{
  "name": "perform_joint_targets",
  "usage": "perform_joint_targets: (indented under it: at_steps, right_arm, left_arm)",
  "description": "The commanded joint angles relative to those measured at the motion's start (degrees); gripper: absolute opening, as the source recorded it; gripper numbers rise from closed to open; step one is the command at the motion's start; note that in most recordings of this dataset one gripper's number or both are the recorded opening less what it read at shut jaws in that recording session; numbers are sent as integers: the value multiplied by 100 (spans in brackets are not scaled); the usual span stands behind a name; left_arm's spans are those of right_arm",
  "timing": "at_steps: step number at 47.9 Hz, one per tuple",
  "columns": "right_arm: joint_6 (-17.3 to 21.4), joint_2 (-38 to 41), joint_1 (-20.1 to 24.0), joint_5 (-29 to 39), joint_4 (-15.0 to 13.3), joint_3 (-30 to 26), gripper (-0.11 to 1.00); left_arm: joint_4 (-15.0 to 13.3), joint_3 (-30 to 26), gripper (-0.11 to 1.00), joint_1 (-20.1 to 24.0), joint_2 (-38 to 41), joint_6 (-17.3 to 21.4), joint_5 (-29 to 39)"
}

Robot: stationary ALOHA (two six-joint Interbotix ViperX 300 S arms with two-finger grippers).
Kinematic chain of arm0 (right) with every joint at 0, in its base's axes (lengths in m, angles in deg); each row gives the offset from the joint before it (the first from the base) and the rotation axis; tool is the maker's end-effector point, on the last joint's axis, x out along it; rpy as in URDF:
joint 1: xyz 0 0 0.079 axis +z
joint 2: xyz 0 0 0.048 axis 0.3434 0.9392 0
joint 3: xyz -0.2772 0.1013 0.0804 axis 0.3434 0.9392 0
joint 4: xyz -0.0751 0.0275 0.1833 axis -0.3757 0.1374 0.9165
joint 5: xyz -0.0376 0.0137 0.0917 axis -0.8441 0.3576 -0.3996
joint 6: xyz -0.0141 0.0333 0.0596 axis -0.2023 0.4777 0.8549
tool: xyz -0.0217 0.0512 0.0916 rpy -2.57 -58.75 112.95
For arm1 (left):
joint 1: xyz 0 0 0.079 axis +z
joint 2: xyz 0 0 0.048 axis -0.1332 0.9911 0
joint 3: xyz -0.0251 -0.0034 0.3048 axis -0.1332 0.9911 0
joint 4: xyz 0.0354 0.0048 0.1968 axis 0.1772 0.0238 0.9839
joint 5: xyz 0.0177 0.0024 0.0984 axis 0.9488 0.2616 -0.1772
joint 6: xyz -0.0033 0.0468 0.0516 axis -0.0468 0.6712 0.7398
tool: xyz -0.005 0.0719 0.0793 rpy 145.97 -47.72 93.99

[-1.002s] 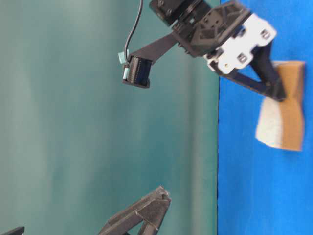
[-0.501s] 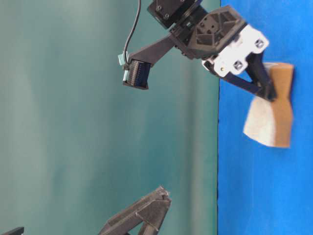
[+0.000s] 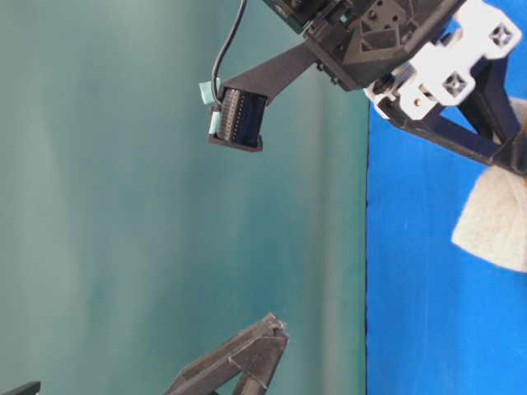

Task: Hand over the sponge with the left arm and wipe it with the right arm.
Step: 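Rub the sponge back and forth on the table with the right gripper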

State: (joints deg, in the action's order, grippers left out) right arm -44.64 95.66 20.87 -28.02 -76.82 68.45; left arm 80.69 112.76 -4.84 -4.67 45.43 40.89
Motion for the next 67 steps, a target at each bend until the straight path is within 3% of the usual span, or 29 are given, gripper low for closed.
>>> perform_joint_targets:
  at_steps: [1,26,67]
  right_arm:
    - [0,-53,149,79,9,-44,29]
    - [-70,-88,-782,79,-281,-62,27]
    - [-53,-105,-984,-79,-334,-62,27]
  left_arm:
    - [0,-62,88,-9,-35,-9,-53]
    - [0,-53,88,-35,-35,-18,-44]
    - [0,-44,88,-26,-35,26,-53]
